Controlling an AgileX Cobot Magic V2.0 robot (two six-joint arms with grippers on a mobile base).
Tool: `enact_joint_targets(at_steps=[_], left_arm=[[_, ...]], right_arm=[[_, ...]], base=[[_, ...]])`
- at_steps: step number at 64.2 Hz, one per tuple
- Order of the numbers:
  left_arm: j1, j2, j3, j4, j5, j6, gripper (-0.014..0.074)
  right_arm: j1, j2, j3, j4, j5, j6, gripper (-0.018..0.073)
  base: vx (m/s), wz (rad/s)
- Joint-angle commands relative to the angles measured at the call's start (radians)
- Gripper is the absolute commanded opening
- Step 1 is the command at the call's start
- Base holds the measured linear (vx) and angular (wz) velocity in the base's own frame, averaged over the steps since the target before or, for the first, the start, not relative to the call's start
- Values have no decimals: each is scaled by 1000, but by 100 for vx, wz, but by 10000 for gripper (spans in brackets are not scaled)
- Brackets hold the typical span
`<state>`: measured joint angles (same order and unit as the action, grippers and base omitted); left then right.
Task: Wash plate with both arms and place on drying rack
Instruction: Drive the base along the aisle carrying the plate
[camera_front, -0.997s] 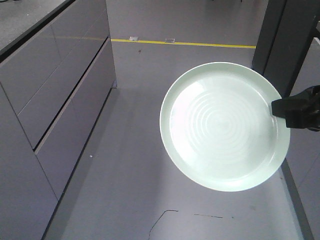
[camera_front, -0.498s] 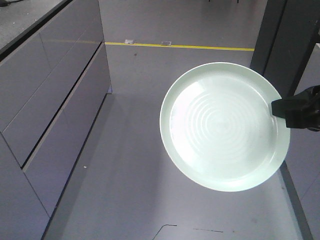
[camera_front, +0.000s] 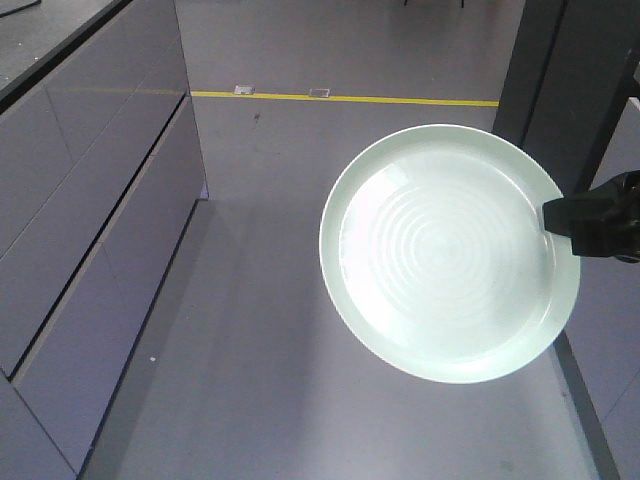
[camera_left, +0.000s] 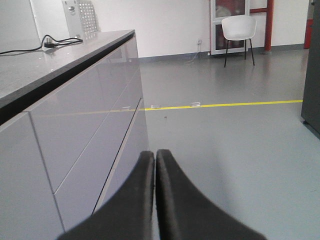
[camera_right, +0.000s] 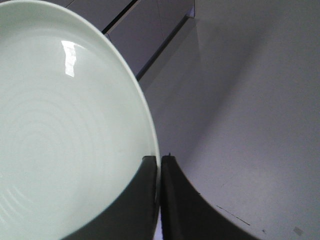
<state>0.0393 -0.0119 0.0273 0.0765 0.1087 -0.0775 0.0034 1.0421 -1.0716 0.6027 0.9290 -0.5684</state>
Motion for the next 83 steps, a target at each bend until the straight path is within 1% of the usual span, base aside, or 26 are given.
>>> enact_joint_targets(at_steps=[1, 83], left_arm=[[1, -15, 18, -9, -77, -4, -6], [1, -15, 18, -9, -77, -4, -6]], right_arm=[[-8, -16, -28, 41, -45, -7, -7], [-8, -16, -28, 41, -46, -7, -7]], base=[[17, -9], [16, -9]])
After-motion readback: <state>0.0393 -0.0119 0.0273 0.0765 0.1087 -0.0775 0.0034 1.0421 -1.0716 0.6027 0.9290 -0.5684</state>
